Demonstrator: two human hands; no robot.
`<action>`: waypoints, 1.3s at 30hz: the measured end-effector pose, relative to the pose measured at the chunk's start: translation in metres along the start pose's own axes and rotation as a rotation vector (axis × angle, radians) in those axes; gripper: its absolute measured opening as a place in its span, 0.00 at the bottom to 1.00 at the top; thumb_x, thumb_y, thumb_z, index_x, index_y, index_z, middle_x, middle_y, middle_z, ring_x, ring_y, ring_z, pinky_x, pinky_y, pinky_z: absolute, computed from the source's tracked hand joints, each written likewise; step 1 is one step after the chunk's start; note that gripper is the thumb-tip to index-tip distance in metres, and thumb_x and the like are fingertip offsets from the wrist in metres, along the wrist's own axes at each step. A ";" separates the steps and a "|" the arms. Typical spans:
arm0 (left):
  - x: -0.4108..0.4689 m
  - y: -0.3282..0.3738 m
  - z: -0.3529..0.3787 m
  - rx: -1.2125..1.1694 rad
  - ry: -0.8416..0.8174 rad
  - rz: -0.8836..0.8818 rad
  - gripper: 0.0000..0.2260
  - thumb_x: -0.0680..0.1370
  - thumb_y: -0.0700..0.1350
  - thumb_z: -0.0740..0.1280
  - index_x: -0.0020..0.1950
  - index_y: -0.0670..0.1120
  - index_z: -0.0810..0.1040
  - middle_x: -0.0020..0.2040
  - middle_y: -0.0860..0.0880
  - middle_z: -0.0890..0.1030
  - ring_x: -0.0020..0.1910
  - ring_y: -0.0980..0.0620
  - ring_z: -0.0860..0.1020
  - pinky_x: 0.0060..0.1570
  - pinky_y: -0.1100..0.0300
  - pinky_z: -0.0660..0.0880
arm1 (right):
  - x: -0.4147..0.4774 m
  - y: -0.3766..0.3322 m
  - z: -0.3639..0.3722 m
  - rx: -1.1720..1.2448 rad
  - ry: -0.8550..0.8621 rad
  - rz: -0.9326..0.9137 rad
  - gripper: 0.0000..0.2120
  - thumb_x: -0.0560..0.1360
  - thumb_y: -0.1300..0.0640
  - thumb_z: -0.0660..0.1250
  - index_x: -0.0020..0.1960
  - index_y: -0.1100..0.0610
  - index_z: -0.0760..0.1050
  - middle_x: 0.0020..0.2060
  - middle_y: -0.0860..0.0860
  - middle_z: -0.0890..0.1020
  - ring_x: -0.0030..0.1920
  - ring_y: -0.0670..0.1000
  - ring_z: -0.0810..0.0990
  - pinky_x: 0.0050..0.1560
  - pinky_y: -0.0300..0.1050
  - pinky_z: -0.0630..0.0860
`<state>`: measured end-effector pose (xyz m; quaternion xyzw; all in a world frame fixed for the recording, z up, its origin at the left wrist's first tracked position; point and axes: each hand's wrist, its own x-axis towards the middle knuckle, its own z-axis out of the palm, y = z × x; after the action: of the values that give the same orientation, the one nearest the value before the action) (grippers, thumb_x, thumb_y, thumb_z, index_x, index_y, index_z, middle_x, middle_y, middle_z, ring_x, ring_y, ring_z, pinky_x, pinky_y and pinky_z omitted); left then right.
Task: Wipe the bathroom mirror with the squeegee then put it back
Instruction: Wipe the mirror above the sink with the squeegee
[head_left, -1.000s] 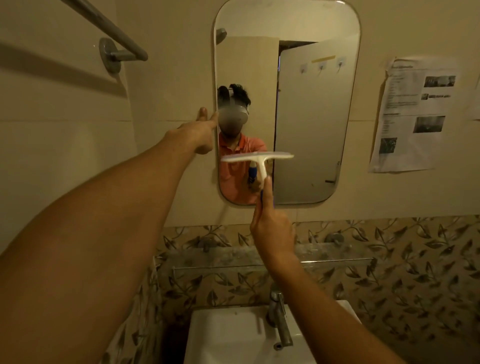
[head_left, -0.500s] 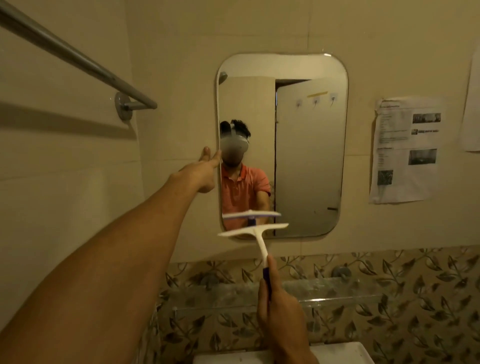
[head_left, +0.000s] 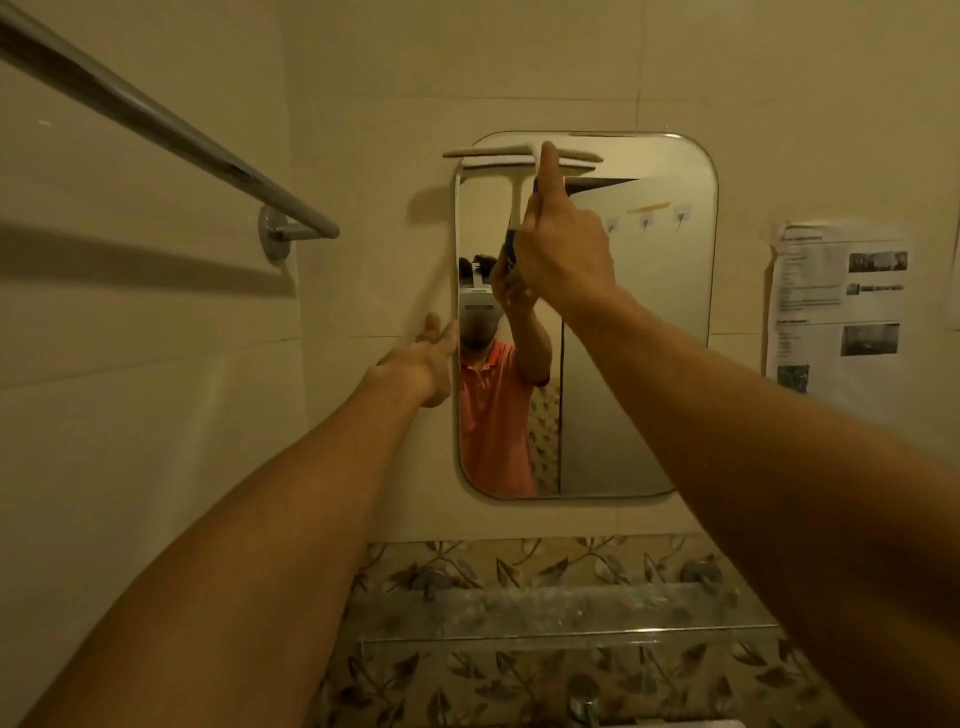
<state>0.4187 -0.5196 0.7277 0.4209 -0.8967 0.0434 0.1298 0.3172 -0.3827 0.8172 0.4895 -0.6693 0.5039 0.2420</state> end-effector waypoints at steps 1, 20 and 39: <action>-0.001 0.001 -0.001 0.005 0.016 -0.003 0.42 0.79 0.31 0.58 0.81 0.55 0.35 0.80 0.51 0.32 0.81 0.43 0.50 0.75 0.41 0.60 | 0.008 -0.002 0.000 -0.021 -0.005 0.009 0.30 0.85 0.54 0.50 0.82 0.43 0.41 0.40 0.58 0.80 0.38 0.56 0.81 0.43 0.57 0.83; -0.001 -0.019 0.005 -0.052 0.029 0.085 0.40 0.79 0.29 0.56 0.81 0.49 0.36 0.79 0.53 0.31 0.81 0.46 0.50 0.77 0.46 0.58 | -0.206 0.088 0.080 -0.084 -0.184 0.082 0.39 0.84 0.51 0.55 0.75 0.33 0.26 0.37 0.55 0.78 0.33 0.54 0.77 0.36 0.53 0.79; 0.003 -0.006 0.009 -0.019 0.076 0.007 0.46 0.76 0.28 0.59 0.81 0.59 0.37 0.79 0.54 0.31 0.79 0.40 0.57 0.70 0.41 0.68 | -0.260 0.119 0.046 -0.007 -0.141 0.160 0.30 0.84 0.45 0.51 0.77 0.27 0.37 0.27 0.49 0.76 0.23 0.47 0.74 0.24 0.43 0.75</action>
<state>0.4197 -0.5266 0.7200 0.4147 -0.8929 0.0511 0.1678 0.3232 -0.3162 0.5351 0.4677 -0.7233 0.4838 0.1550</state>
